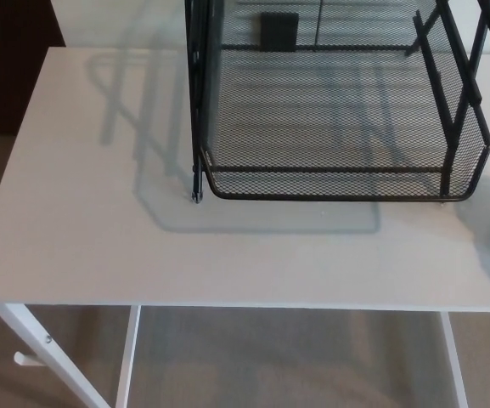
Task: The robot walks towards a desk on which a file tray is kept in the middle and a toilet paper roll is kept on its right. The robot uses its right hand to hook on finger in the gap of the roll and grabs it, lifts it and places it on the tray.
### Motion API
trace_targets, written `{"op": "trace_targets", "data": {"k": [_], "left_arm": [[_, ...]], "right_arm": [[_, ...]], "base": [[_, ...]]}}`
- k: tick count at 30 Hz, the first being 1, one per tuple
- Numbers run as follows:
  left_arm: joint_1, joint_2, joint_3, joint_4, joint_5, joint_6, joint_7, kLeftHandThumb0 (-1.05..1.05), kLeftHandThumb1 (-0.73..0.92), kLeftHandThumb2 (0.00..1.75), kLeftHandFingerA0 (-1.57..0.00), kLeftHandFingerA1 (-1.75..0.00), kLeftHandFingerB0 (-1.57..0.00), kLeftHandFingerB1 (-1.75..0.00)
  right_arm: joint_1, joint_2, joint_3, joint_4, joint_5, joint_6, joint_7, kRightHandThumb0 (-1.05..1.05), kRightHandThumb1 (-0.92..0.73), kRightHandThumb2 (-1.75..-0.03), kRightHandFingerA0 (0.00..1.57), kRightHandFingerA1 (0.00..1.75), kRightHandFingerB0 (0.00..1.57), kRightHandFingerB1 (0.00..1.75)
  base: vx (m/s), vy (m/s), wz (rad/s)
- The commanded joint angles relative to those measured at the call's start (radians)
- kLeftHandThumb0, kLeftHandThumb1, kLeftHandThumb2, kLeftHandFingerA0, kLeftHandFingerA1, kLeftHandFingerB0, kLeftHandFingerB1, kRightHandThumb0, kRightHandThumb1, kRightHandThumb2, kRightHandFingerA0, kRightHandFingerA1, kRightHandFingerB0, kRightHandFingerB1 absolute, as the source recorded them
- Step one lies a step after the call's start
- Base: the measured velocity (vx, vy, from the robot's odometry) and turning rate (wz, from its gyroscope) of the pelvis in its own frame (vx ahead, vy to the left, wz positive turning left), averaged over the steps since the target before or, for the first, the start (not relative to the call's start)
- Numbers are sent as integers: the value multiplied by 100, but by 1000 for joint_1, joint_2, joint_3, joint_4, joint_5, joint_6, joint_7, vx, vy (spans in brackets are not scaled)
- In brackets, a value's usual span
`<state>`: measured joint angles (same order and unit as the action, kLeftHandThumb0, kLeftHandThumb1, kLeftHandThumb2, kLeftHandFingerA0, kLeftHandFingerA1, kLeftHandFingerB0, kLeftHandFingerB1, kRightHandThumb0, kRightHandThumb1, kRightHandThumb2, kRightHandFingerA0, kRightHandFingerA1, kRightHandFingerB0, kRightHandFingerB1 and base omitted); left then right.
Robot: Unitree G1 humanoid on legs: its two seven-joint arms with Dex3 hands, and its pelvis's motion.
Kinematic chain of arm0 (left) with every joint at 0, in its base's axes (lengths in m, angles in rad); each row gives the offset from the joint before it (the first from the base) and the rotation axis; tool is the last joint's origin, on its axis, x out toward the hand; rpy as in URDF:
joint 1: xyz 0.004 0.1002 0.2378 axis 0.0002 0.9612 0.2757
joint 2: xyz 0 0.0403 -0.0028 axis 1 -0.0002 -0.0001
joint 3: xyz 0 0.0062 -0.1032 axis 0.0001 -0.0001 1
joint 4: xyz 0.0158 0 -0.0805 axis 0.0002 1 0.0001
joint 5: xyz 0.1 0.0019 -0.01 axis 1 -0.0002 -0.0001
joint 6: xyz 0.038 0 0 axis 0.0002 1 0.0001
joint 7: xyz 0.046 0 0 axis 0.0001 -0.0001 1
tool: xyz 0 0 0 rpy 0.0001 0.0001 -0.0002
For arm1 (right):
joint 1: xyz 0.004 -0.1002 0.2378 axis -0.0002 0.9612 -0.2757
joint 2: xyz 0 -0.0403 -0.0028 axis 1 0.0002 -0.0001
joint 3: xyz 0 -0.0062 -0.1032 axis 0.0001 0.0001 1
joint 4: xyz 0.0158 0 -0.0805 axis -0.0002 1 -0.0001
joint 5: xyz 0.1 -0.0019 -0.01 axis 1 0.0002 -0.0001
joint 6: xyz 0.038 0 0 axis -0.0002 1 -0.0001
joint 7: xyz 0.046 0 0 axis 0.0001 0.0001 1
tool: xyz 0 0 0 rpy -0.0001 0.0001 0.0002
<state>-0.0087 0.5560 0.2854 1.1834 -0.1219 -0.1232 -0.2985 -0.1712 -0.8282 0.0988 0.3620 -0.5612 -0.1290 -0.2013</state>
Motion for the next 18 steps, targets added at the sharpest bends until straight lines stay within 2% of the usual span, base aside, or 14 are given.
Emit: {"op": "trace_targets", "data": {"k": [1, 2, 3, 4, 5, 6, 7, 9, 10, 11, 12, 15, 16, 18], "left_arm": [[0, 23, -4, 14, 12, 9, 1, -91, 84, 66, -44, -79, -22, -63], [1, 23, -6, 19, 14, -1, 2, -91, 62, 109, -48, -78, -25, -65], [3, 23, -4, 19, 11, -3, 0, -92, 85, 66, -44, -81, -23, -64], [2, 23, -3, 19, 9, -1, 0, -92, 85, 66, -44, -81, -22, -64], [1, 23, -4, 21, 11, -2, 3, -91, 63, 109, -47, -78, -25, -65], [2, 23, -5, 22, 13, -5, 6, -92, 85, 65, -45, -81, -23, -64], [4, 24, -5, 23, 13, -8, 3, -90, 63, 109, -49, -78, -25, -64], [7, 25, -4, 26, 12, -10, 3, -90, 63, 109, -49, -78, -25, -64], [3, 26, -3, 26, 10, 2, 2, -92, 85, 65, -45, -80, -23, -64], [0, 26, -3, 27, 10, 10, 6, -92, 63, 109, -48, -78, -25, -65], [2, 27, -5, 23, 12, 6, 2, -93, 85, 66, -45, -82, -22, -65], [8, 24, -5, 25, 10, -7, -3, -93, 85, 66, -44, -83, -22, -66], [10, 24, -5, 22, 10, -5, -2, -92, 85, 66, -45, -84, -23, -65], [13, 24, -3, 16, 7, -4, -2, -92, 85, 65, -45, -84, -23, -65]], "right_arm": [[-8, -46, -102, -51, 100, -55, 88, -6, -64, -87, 89, 165, 83, 132], [-13, -41, -126, -69, 113, -47, 98, -7, -62, -90, 89, 164, 85, 131], [-32, -48, -144, -59, 125, -89, 91, -6, -62, -92, 88, 161, 83, 130], [-52, -50, -161, -44, 151, -127, 104, -5, -63, -91, 86, 160, 80, 132], [-71, -52, -175, -51, 175, -123, 139, -5, -68, -91, 83, 163, 76, 139], [-96, -56, -191, -75, 199, -98, 181, -5, -68, -90, 83, 163, 76, 138], [-112, -55, -198, -92, 197, -87, 189, -7, -68, -88, 82, 163, 76, 140], [-123, -49, -205, -104, 191, -77, 199, -7, -68, -88, 82, 163, 76, 140], [-145, -57, -208, -102, 190, -86, 208, -6, -68, -85, 79, 159, 77, 136], [-166, -48, -219, -119, 200, -66, 212, -10, -66, -88, 83, 156, 80, 135], [-197, -51, -221, -133, 194, -47, 222, -20, -74, -71, 83, 158, 79, 131], [-304, -57, -222, -104, 210, -112, 227, -21, -77, -66, 80, 164, 74, 138], [-352, -55, -218, -107, 206, -95, 233, -25, -70, -87, 80, 173, 68, 157], [-442, -49, -209, -112, 203, -67, 248, -23, -68, -90, 81, 175, 68, 158]], "base": [[0, 0, 0], [0, 0, 0], [0, 0, 0], [0, 0, 0], [0, 0, 0], [0, 0, 0], [0, 0, 0], [0, 0, 0], [0, 0, 0], [0, 0, 0], [0, 0, 0], [0, 0, 0], [0, 0, 0], [0, 0, 0]]}}
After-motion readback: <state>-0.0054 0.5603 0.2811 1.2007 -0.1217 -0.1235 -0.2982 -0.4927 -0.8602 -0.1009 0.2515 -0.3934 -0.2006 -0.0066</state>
